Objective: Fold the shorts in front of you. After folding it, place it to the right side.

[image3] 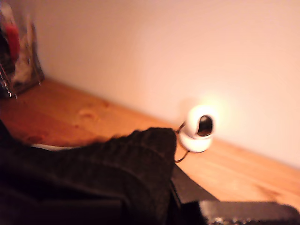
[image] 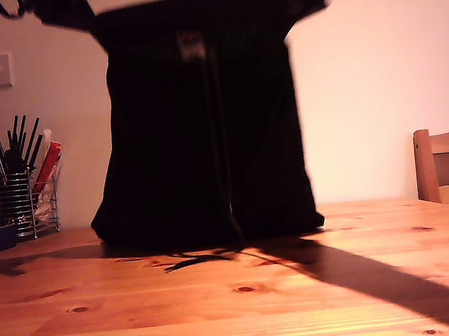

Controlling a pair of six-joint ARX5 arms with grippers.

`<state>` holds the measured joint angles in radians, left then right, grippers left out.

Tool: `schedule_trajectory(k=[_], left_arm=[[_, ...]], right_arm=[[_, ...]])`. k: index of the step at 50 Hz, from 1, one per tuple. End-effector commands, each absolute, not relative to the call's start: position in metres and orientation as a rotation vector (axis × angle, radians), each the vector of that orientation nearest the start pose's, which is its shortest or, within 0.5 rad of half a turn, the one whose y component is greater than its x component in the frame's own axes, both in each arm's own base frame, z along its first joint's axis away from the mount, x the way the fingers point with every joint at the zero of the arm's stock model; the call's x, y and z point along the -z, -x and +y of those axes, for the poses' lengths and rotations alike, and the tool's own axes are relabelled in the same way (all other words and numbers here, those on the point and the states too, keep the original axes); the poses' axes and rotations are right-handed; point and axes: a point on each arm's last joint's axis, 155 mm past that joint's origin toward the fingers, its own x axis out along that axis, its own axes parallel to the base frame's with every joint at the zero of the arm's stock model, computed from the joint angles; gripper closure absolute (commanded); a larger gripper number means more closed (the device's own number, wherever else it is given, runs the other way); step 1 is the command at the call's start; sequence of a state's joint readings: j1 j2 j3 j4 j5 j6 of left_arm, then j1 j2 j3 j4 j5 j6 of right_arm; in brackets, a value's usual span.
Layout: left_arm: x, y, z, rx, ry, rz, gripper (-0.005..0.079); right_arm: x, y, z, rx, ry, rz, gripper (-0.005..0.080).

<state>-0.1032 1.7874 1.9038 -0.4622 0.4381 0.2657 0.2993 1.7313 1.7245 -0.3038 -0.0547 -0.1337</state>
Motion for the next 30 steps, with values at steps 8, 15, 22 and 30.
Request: schedule_trajectory(k=[8,15,22,30], left_arm=[[-0.372,-0.481,-0.131,0.554,-0.194,0.241,0.0765],[-0.358,-0.45,-0.124,0.508,-0.17,0.223,0.0765],[-0.324,-0.417,-0.121,0.488,-0.149,0.273,0.0765],[-0.264,-0.388,-0.117,0.464,-0.123,0.38,0.0765]], right_arm=[[-0.318,-0.481,0.148,-0.368,0.152,0.294,0.0765],[-0.305,-0.452,0.144,-0.388,0.146,0.321,0.0765],[-0.286,-0.426,0.142,-0.411,0.116,0.369,0.0765],[-0.248,-0.405,0.142,-0.427,0.098,0.465,0.0765]])
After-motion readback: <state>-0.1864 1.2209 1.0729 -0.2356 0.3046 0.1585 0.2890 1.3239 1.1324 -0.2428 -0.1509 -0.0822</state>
